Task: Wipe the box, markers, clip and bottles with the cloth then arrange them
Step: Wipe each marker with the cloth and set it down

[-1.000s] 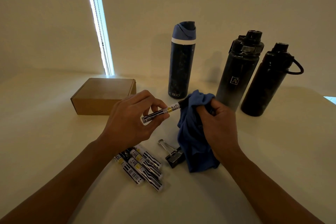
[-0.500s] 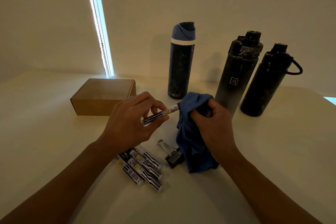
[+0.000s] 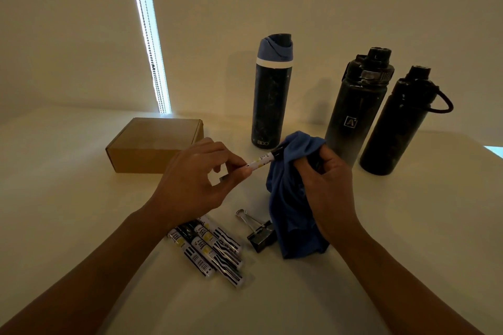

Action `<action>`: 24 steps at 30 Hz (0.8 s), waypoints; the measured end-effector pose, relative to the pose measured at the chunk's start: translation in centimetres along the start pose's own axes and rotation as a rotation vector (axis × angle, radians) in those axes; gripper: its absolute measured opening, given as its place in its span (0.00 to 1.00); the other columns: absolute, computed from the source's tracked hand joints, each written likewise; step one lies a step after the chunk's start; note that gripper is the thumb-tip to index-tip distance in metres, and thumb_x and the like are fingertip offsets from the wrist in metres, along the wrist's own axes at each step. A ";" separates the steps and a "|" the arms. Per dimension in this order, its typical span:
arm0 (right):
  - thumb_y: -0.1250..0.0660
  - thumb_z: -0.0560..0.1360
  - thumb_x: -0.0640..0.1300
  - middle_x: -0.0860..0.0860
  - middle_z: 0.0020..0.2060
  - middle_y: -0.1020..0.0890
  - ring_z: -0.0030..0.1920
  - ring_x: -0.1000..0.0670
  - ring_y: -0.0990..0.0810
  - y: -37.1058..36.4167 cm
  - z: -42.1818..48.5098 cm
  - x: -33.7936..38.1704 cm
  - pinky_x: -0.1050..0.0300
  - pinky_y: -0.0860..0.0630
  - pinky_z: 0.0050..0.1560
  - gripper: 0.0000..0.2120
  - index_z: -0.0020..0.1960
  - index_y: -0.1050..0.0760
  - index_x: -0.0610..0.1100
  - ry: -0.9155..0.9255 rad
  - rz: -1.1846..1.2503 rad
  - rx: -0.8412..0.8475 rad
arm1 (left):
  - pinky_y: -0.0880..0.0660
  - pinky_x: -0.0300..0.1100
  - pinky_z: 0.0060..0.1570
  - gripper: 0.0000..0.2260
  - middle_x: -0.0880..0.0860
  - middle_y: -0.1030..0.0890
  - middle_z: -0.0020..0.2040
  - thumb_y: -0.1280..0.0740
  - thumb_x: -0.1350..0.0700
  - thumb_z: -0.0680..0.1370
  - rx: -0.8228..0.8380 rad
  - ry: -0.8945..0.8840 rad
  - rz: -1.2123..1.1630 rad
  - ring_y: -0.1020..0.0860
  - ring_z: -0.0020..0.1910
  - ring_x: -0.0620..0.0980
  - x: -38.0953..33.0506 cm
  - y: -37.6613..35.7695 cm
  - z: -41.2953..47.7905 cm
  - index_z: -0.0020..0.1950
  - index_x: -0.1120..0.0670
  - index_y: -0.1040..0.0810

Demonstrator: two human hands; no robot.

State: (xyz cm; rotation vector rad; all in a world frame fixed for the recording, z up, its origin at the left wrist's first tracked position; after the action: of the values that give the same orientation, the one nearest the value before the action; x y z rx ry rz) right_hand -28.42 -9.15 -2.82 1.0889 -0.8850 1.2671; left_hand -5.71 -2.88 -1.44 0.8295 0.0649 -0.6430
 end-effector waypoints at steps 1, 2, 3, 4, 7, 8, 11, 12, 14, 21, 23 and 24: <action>0.32 0.79 0.42 0.46 0.54 0.17 0.53 0.49 0.18 -0.1 0.0 -0.1 0.50 0.19 0.55 0.13 0.63 0.24 0.42 0.021 -0.011 -0.014 | 0.25 0.46 0.39 0.08 0.40 0.20 0.43 0.27 0.44 0.80 0.003 -0.012 0.004 0.25 0.42 0.44 0.0 -0.1 0.0 0.53 0.46 0.14; 0.30 0.78 0.43 0.50 0.51 0.17 0.50 0.54 0.17 -0.2 -0.1 -0.1 0.52 0.18 0.53 0.12 0.61 0.23 0.44 0.056 -0.029 -0.037 | 0.25 0.47 0.40 0.08 0.40 0.19 0.44 0.27 0.44 0.80 0.010 -0.022 0.007 0.24 0.42 0.45 0.0 -0.2 0.0 0.53 0.47 0.14; 0.29 0.77 0.44 0.52 0.49 0.17 0.48 0.56 0.17 -0.1 -0.2 0.0 0.54 0.18 0.51 0.12 0.59 0.22 0.44 0.077 -0.042 -0.053 | 0.25 0.48 0.40 0.09 0.41 0.19 0.44 0.26 0.44 0.80 0.018 -0.032 0.008 0.24 0.42 0.45 0.1 -0.4 0.0 0.53 0.47 0.15; 0.29 0.77 0.44 0.53 0.48 0.17 0.46 0.57 0.17 -0.1 -0.3 0.1 0.55 0.17 0.50 0.11 0.58 0.22 0.44 0.089 -0.045 -0.063 | 0.24 0.48 0.41 0.09 0.42 0.19 0.45 0.27 0.44 0.79 0.022 -0.042 0.010 0.24 0.42 0.45 0.1 -0.5 0.0 0.53 0.47 0.15; 0.31 0.79 0.46 0.53 0.43 0.16 0.43 0.53 0.17 0.2 -0.4 0.1 0.53 0.17 0.46 0.07 0.55 0.19 0.46 0.099 -0.013 -0.092 | 0.25 0.48 0.42 0.10 0.41 0.19 0.45 0.26 0.43 0.79 0.002 -0.038 0.011 0.25 0.42 0.45 0.0 -0.4 0.1 0.53 0.47 0.15; 0.32 0.79 0.46 0.53 0.41 0.16 0.43 0.51 0.16 0.2 -0.3 0.2 0.52 0.16 0.45 0.06 0.54 0.19 0.47 0.093 0.000 -0.103 | 0.25 0.49 0.43 0.10 0.41 0.19 0.45 0.26 0.43 0.78 -0.009 -0.036 0.015 0.25 0.42 0.45 -0.1 -0.3 0.2 0.53 0.47 0.15; 0.36 0.81 0.41 0.46 0.39 0.20 0.52 0.45 0.17 -0.1 -0.1 -0.2 0.62 0.19 0.44 0.10 0.60 0.21 0.39 0.026 0.053 -0.037 | 0.25 0.49 0.44 0.10 0.42 0.20 0.44 0.26 0.43 0.78 -0.037 -0.046 0.050 0.26 0.41 0.44 -0.5 -0.2 0.1 0.52 0.48 0.15; 0.35 0.81 0.40 0.47 0.39 0.20 0.55 0.46 0.18 -0.3 -0.2 -0.2 0.66 0.21 0.42 0.11 0.61 0.22 0.39 0.009 0.068 -0.004 | 0.26 0.49 0.44 0.10 0.42 0.20 0.44 0.25 0.44 0.78 -0.042 -0.052 0.063 0.26 0.41 0.44 -0.5 -0.1 0.1 0.52 0.48 0.15; 0.30 0.77 0.44 0.54 0.41 0.17 0.48 0.55 0.17 -0.3 -0.4 0.2 0.67 0.21 0.41 0.07 0.55 0.21 0.48 0.083 0.003 -0.019 | 0.26 0.49 0.44 0.10 0.43 0.19 0.45 0.25 0.44 0.78 -0.052 -0.066 0.097 0.26 0.42 0.44 -0.5 -0.1 0.0 0.52 0.49 0.15; 0.30 0.76 0.48 0.60 0.41 0.18 0.44 0.57 0.18 0.1 -0.4 1.1 0.64 0.20 0.43 0.06 0.51 0.23 0.57 0.152 0.027 -0.031 | 0.26 0.48 0.45 0.12 0.46 0.18 0.47 0.25 0.45 0.78 -0.149 -0.102 0.137 0.24 0.44 0.46 -0.9 0.0 0.2 0.53 0.52 0.15; 0.28 0.75 0.47 0.64 0.44 0.18 0.47 0.60 0.18 0.1 -0.4 1.3 0.65 0.20 0.45 0.09 0.53 0.24 0.58 0.178 0.011 -0.017 | 0.26 0.48 0.44 0.12 0.46 0.19 0.47 0.25 0.45 0.78 -0.157 -0.099 0.141 0.25 0.44 0.45 -0.8 0.0 0.2 0.53 0.52 0.15; 0.29 0.76 0.47 0.62 0.44 0.17 0.47 0.59 0.18 0.1 -0.3 1.4 0.62 0.18 0.46 0.08 0.53 0.22 0.56 0.180 0.003 -0.024 | 0.26 0.47 0.45 0.12 0.45 0.19 0.47 0.25 0.44 0.78 -0.151 -0.083 0.130 0.26 0.44 0.44 -0.7 0.0 0.2 0.54 0.52 0.15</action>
State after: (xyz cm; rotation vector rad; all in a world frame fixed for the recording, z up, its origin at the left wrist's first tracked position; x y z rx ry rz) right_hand -28.40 -8.42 -1.52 0.9382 -0.7637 1.3310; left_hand -6.35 -2.67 -1.04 0.6552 -0.0162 -0.5422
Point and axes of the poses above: each hand's wrist, its own z-axis towards the middle knuckle, its own y-axis out of the back of the hand, x = y × z, the point moved 2 cm from there along z, towards the middle knuckle
